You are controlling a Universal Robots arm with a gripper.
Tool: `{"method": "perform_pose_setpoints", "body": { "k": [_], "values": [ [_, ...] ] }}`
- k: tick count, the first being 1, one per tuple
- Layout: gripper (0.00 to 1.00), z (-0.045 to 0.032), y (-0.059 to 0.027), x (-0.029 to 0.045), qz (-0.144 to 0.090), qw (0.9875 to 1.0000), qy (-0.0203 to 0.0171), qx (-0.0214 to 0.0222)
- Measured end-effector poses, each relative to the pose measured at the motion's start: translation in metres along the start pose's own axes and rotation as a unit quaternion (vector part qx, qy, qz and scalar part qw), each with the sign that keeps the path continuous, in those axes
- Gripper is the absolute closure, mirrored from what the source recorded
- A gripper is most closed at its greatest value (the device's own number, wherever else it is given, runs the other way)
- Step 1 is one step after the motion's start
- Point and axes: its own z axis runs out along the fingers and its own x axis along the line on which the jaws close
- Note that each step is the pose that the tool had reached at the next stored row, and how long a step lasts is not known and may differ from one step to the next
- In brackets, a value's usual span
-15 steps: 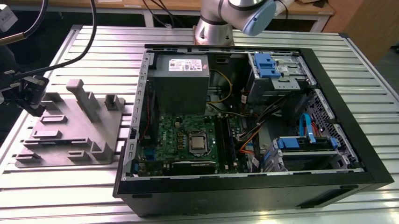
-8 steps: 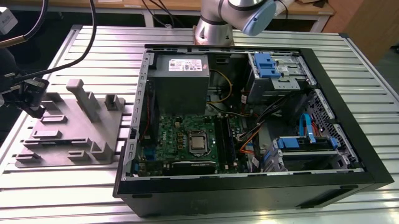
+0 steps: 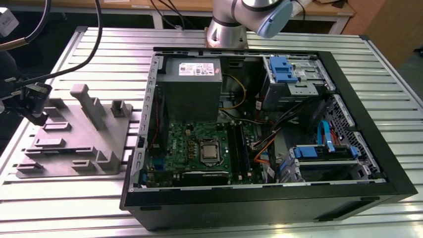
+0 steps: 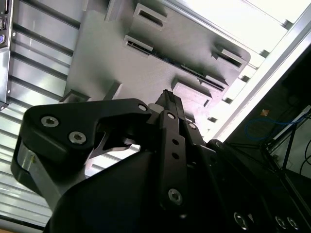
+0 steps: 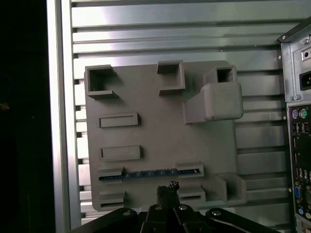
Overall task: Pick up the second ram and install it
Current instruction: 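Pick up the second ram and move it above second insertion slot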
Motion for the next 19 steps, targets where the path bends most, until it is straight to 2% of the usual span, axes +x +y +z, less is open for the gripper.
{"method": "perform_pose_setpoints", "body": {
  "k": [4, 11, 15, 19],
  "values": [
    [0.9, 0.0005, -0.0001, 0.0, -0.002, 1.0, -0.0001, 0.0025],
    [0.9, 0.0016, -0.0001, 0.0001, -0.03, 0.9995, 0.001, 0.0018],
    [0.9, 0.0027, -0.0002, 0.0001, -0.071, 0.9975, 0.0027, 0.0005],
    [0.9, 0.0038, -0.0002, 0.0002, -0.106, 0.9943, 0.0042, -0.0007]
  ]
}}
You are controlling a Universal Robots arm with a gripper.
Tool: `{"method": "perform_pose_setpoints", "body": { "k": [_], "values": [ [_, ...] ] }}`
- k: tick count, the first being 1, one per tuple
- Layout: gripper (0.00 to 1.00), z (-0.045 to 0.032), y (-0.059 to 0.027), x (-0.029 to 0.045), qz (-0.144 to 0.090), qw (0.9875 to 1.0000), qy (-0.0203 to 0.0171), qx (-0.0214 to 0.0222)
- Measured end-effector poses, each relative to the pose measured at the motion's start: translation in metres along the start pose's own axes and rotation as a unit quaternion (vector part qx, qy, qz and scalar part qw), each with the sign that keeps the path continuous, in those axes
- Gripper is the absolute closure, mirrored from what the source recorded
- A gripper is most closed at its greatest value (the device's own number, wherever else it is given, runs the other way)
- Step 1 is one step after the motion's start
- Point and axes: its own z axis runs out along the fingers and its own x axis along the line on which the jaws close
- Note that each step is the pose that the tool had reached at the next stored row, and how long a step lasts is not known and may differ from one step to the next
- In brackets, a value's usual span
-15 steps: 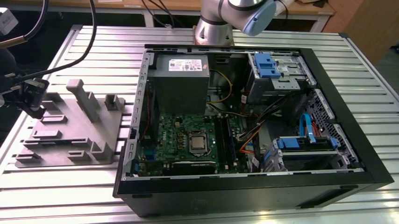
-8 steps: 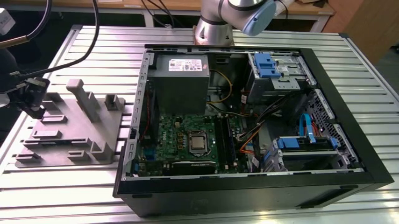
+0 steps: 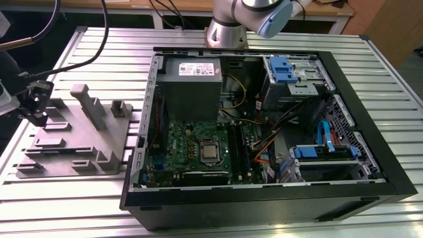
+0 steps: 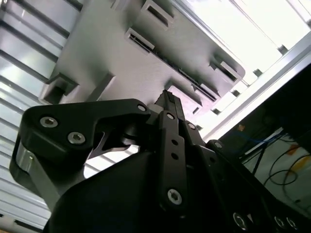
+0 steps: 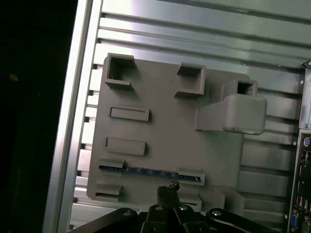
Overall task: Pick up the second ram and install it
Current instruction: 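Pick up the second ram and move it above second insertion slot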
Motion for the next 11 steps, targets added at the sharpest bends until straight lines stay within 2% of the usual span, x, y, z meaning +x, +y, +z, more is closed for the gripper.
{"method": "perform_pose_setpoints", "body": {
  "k": [3, 6, 8, 11],
  "values": [
    [0.9, 0.001, 0.0, 0.0, -0.028, 0.9996, 0.0011, -0.0009],
    [0.9, 0.0018, -0.0001, 0.0, -0.054, 0.9985, 0.0021, -0.0017],
    [0.9, 0.0023, -0.0001, 0.0001, -0.072, 0.9974, 0.0029, -0.0023],
    [0.9, 0.0029, -0.0001, 0.0001, -0.1, 0.995, 0.004, -0.0029]
  ]
}}
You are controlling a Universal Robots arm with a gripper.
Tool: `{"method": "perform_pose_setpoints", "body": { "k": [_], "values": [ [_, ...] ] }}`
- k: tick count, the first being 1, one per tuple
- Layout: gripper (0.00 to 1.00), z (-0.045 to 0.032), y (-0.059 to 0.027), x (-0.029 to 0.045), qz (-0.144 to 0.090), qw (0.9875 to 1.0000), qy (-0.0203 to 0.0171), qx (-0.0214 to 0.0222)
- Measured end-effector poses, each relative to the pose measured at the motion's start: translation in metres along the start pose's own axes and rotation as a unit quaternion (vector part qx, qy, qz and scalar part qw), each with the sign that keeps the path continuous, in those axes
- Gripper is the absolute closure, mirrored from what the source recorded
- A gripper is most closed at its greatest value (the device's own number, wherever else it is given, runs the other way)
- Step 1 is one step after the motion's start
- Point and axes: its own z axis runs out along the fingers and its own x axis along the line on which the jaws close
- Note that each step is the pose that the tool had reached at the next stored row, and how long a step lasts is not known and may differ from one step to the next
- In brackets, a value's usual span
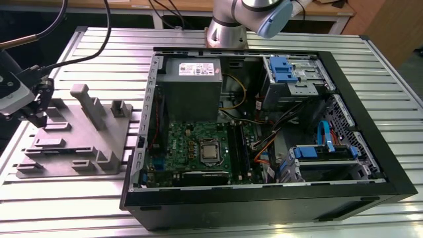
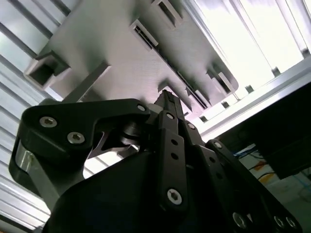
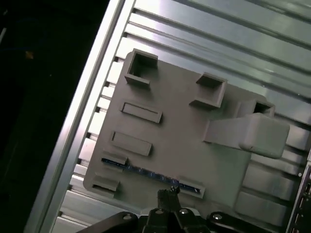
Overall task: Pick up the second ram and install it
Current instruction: 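Pick up the second ram and move it above second insertion slot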
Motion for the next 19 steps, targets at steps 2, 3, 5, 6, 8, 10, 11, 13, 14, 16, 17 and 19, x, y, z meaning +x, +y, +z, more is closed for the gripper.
{"method": "perform_pose_setpoints", "body": {
  "k": [2, 3, 5, 6, 8, 10, 11, 13, 14, 16, 17, 19],
  "values": [
    [0.9, 0.0003, 0.0, 0.0, -0.018, 0.9998, 0.0008, -0.0002],
    [0.9, 0.0005, 0.0, 0.0, -0.027, 0.9996, 0.0013, -0.0002],
    [0.9, 0.0009, 0.0, 0.0, -0.044, 0.999, 0.0021, -0.0002],
    [0.9, 0.0011, 0.0, 0.0001, -0.053, 0.9986, 0.0026, -0.0002],
    [0.9, 0.0016, -0.0001, 0.0001, -0.07, 0.9976, 0.0033, -0.0003],
    [0.9, 0.002, -0.0001, 0.0001, -0.087, 0.9962, 0.0041, -0.0007],
    [0.9, 0.0022, -0.0001, 0.0001, -0.095, 0.9954, 0.0044, -0.0009],
    [0.9, 0.0028, -0.0001, 0.0001, -0.113, 0.9935, 0.005, -0.0015],
    [0.9, 0.003, -0.0001, 0.0001, -0.122, 0.9925, 0.0053, -0.0018],
    [0.9, 0.0034, -0.0001, 0.0001, -0.139, 0.9903, 0.006, -0.0023],
    [0.9, 0.0036, -0.0001, 0.0001, -0.148, 0.989, 0.0063, -0.0026],
    [0.9, 0.0042, -0.0002, 0.0002, -0.165, 0.9862, 0.0069, -0.0032]
  ]
}}
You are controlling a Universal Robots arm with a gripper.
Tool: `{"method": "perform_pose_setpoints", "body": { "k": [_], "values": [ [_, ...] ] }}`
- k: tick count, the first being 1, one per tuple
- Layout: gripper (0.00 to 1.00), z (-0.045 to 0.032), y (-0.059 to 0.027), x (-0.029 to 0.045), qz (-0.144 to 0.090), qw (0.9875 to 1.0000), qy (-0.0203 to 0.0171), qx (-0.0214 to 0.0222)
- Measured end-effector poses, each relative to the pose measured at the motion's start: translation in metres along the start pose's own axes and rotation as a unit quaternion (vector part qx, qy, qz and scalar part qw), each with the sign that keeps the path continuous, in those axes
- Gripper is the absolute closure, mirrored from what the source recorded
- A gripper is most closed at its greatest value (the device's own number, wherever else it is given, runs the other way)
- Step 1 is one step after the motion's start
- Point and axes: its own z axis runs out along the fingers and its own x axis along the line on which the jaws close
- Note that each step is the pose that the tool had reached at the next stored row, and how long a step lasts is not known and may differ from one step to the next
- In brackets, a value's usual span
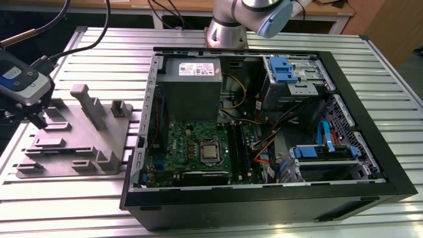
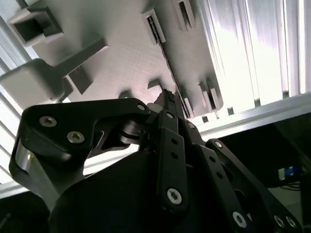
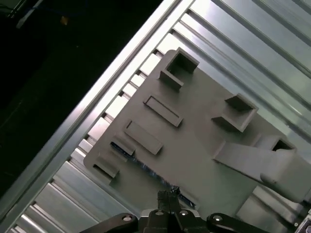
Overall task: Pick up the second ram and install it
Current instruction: 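Pick up the second ram and move it above second insertion slot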
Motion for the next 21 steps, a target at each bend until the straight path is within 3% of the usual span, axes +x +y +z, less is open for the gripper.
{"method": "perform_pose_setpoints", "body": {
  "k": [6, 11, 17, 21],
  "values": [
    [0.9, 0.0014, 0.0, 0.0, -0.054, 0.9986, 0.0018, -0.0017],
    [0.9, 0.0025, -0.0001, 0.0001, -0.099, 0.9951, 0.0034, -0.003],
    [0.9, 0.0038, -0.0001, 0.0001, -0.153, 0.9882, 0.0052, -0.0047],
    [0.9, 0.0047, -0.0002, 0.0001, -0.189, 0.9819, 0.0065, -0.0058]
  ]
}}
